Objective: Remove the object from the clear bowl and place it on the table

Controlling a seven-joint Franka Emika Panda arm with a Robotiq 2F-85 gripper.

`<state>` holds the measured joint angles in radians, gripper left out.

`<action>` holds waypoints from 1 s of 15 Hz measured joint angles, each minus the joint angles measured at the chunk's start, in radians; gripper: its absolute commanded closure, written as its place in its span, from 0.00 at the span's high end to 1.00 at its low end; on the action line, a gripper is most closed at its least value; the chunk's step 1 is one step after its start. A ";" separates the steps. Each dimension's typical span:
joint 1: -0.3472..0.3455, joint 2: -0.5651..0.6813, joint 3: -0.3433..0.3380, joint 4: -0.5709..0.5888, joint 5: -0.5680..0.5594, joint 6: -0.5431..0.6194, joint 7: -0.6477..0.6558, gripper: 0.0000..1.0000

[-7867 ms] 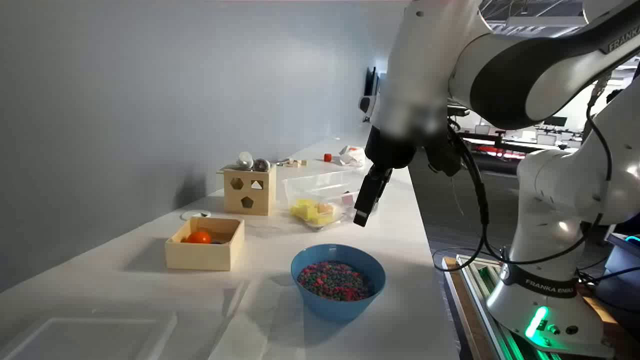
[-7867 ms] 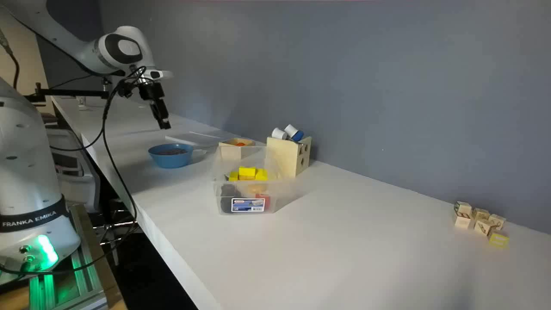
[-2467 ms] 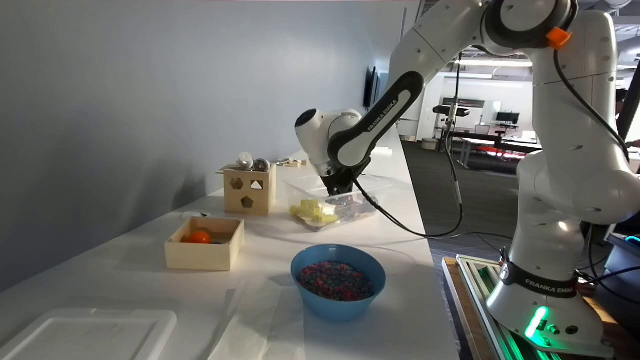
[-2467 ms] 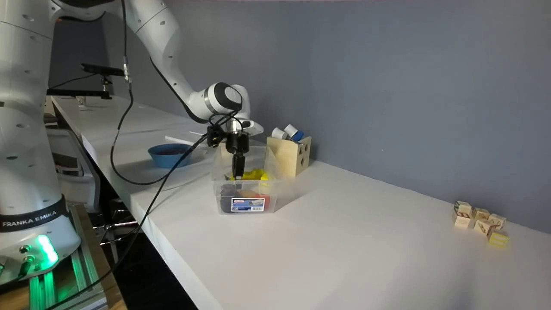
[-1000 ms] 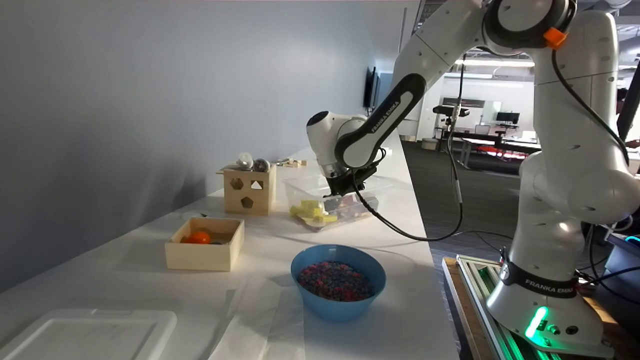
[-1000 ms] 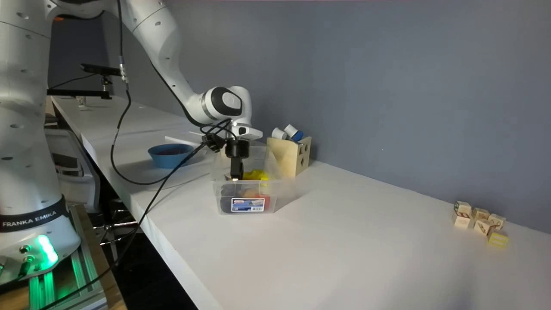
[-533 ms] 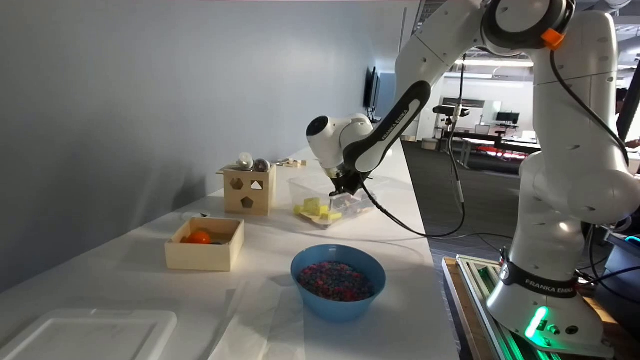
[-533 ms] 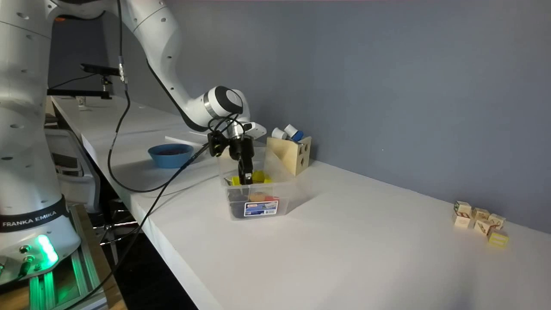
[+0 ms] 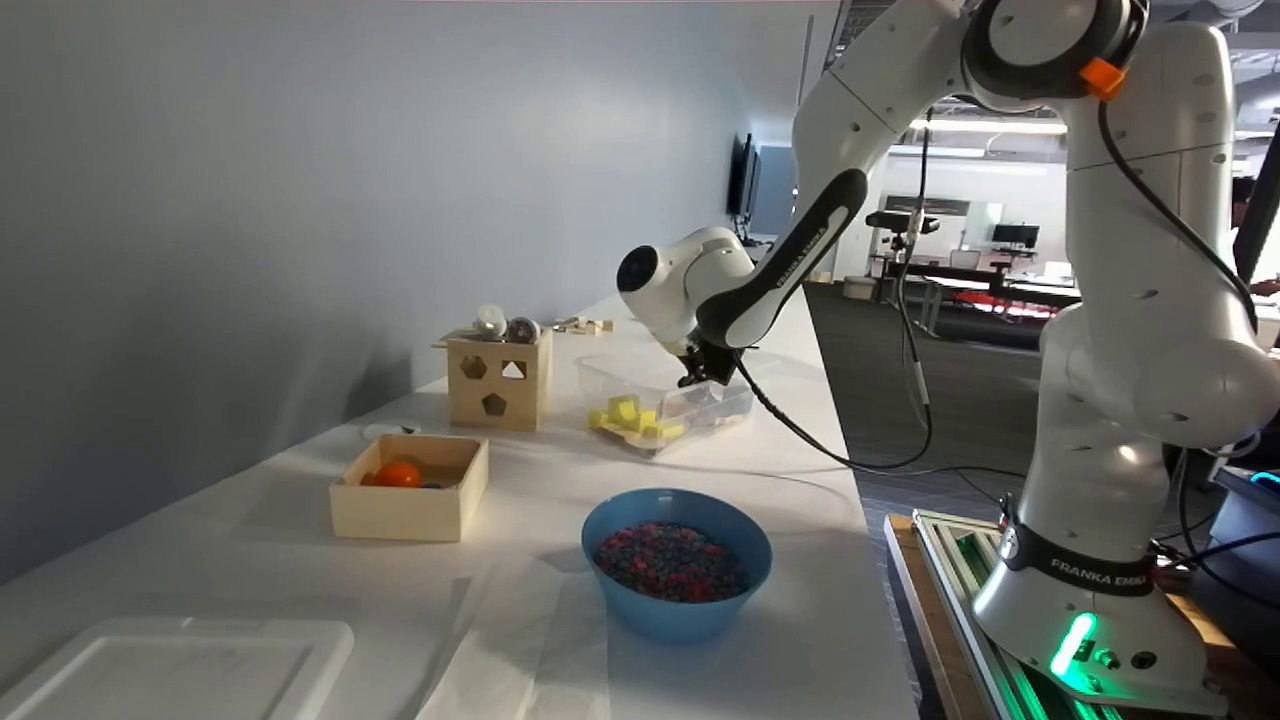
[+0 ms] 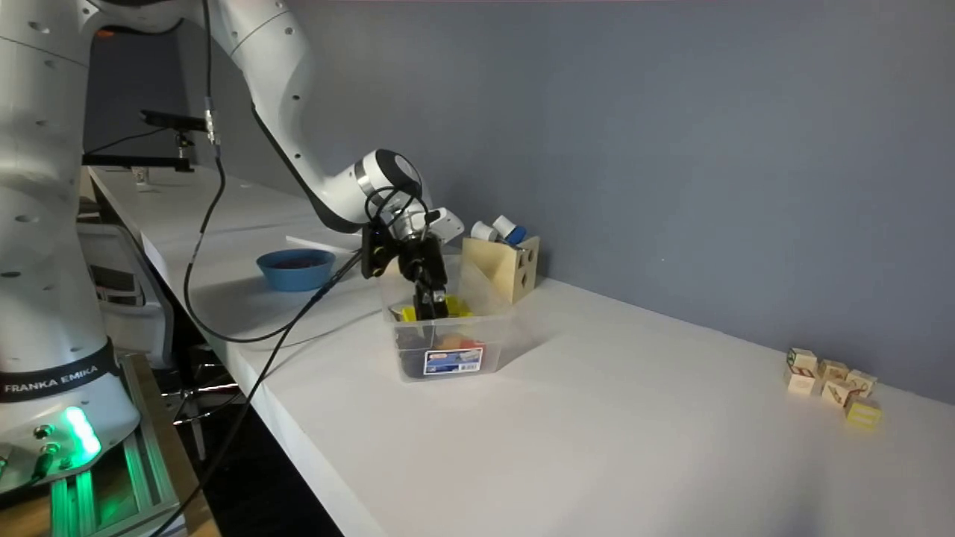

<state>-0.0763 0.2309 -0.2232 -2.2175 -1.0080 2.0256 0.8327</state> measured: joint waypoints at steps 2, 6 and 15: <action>-0.010 0.001 0.003 -0.005 0.017 -0.006 -0.012 1.00; -0.049 0.006 0.002 -0.004 0.111 -0.007 -0.045 0.75; -0.092 0.011 -0.005 0.010 0.300 -0.034 0.003 0.15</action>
<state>-0.1680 0.2416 -0.2279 -2.2076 -0.7076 1.9918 0.8353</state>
